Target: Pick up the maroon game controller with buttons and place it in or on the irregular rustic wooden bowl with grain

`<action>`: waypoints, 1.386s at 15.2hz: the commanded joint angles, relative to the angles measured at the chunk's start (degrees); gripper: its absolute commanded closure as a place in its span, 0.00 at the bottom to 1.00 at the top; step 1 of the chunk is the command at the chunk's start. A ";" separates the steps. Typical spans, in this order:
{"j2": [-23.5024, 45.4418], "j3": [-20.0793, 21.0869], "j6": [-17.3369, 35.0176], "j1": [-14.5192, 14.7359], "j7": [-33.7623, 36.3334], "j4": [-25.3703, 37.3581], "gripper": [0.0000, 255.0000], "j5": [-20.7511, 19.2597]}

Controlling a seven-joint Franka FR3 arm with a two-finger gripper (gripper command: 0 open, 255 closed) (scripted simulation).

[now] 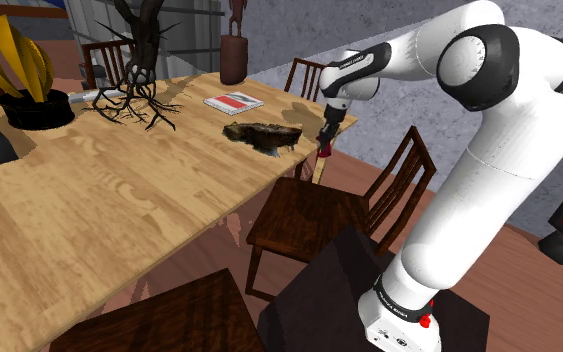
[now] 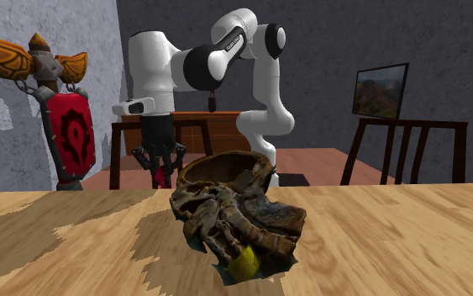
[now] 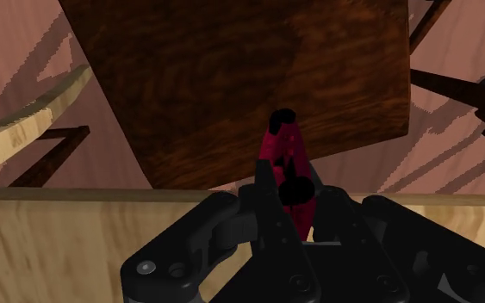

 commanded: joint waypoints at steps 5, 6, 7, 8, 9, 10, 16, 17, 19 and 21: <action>-1.98 0.14 -4.48 0.11 1.05 2.79 1.00 -1.24; -2.26 0.16 -5.23 0.13 1.19 3.30 1.00 -1.41; -2.53 0.20 -5.98 0.14 1.33 3.82 1.00 -1.56; -2.78 0.23 -6.72 0.16 1.46 4.35 1.00 -1.71; -3.01 0.26 -7.47 0.17 1.58 4.89 1.00 -1.84; -3.24 0.29 -8.22 0.18 1.69 5.45 1.00 -1.97; -4.29 0.47 -12.74 0.26 2.26 9.06 1.00 -2.54; -4.42 0.50 -13.50 0.28 2.33 9.70 1.00 -2.60; -4.63 0.55 -15.02 0.30 2.46 11.03 1.00 -2.71; -4.79 0.60 -16.54 0.33 2.56 12.42 1.00 -2.79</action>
